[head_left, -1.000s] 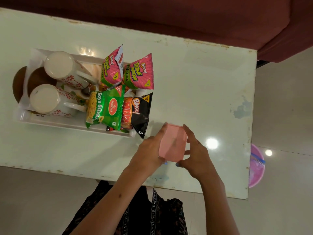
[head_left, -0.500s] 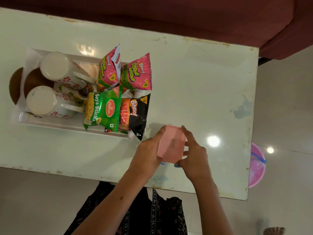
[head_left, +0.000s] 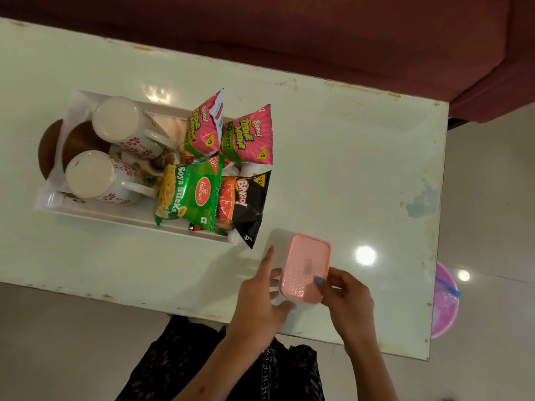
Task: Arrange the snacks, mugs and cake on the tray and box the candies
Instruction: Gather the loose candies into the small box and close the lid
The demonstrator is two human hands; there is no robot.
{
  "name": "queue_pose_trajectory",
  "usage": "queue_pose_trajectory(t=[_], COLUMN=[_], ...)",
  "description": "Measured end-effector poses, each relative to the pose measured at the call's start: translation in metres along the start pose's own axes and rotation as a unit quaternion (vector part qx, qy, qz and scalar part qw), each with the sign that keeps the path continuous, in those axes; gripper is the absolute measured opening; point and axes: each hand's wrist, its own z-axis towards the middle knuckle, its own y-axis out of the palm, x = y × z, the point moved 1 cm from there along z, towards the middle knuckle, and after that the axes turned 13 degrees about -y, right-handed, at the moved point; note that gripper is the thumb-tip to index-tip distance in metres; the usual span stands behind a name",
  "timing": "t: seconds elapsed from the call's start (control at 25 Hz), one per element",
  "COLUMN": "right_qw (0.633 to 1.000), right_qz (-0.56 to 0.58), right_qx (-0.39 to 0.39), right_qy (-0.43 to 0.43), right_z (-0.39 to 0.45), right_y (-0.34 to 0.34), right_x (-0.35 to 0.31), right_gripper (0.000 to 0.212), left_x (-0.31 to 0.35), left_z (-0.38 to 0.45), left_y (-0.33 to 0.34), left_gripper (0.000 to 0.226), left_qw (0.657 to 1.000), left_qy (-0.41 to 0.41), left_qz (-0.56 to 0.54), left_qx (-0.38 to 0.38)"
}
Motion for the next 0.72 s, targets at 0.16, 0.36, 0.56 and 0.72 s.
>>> queue_pose_trajectory(t=[0.16, 0.36, 0.56, 0.72], right_qw=[0.998, 0.995, 0.994, 0.995], right_qz=[0.022, 0.015, -0.002, -0.022], right_qx=[0.053, 0.092, 0.092, 0.087], right_qy=[0.005, -0.045, -0.063, -0.050], right_z=[0.011, 0.054, 0.079, 0.080], right_y=[0.007, 0.027, 0.051, 0.062], right_x=[-0.012, -0.054, -0.075, -0.088], right_gripper=[0.016, 0.021, 0.026, 0.028], left_x=[-0.017, -0.032, -0.049, -0.062], left_z=[-0.016, -0.025, -0.029, -0.029], left_y=[-0.007, -0.033, -0.076, -0.117], left_gripper=[0.062, 0.035, 0.030, 0.030], left_qw=[0.993, 0.993, 0.994, 0.996], left_qy=[-0.054, -0.053, -0.031, -0.030], left_qz=[-0.103, -0.094, -0.069, -0.044], left_qx=[0.032, 0.045, 0.075, 0.078])
